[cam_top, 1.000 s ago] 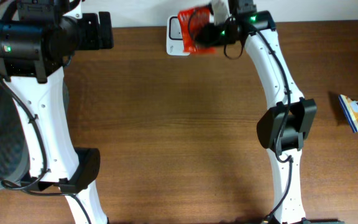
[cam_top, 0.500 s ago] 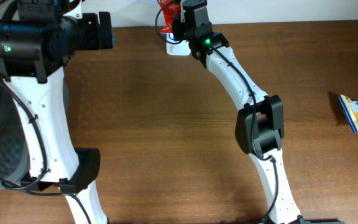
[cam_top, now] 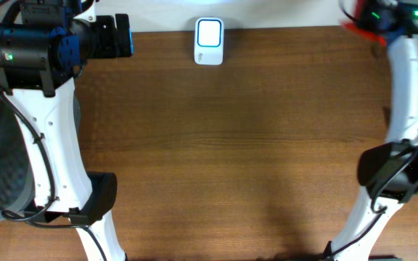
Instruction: Scan the item barcode
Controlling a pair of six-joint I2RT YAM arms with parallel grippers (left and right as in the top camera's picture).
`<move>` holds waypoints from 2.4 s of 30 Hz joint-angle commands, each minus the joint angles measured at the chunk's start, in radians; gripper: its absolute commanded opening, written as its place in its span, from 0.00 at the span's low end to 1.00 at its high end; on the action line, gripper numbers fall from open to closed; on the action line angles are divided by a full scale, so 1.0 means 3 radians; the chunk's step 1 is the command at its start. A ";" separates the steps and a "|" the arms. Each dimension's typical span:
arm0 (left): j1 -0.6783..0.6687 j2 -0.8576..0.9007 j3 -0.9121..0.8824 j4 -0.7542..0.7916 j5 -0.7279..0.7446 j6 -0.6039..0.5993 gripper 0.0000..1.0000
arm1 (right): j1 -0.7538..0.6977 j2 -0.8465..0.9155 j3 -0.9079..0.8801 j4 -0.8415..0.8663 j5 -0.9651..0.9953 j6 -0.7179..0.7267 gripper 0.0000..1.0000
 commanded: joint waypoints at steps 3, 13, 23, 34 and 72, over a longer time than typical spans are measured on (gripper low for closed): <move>0.0008 -0.0032 0.0023 -0.0004 -0.0013 -0.0005 0.99 | -0.0678 0.0303 -0.0017 -0.0604 -0.0024 0.0038 0.04; 0.0008 -0.0032 0.0023 -0.0004 -0.0013 -0.0005 0.99 | -0.0861 0.0487 -0.0165 -0.0886 -0.0022 0.0036 0.91; 0.0008 -0.0032 0.0023 -0.0004 -0.0013 -0.0005 0.99 | -0.0857 -0.0661 -0.0165 -0.1490 -0.0266 0.0031 0.99; 0.0006 -0.0032 0.0023 -0.0004 -0.0013 -0.0005 0.99 | 0.0123 -0.3343 -0.2303 -0.1029 -0.0867 -0.0603 0.99; 0.0008 -0.0032 0.0023 -0.0004 -0.0013 -0.0005 0.99 | 0.0715 -0.7201 -0.7364 0.2909 -0.1223 -0.0618 0.98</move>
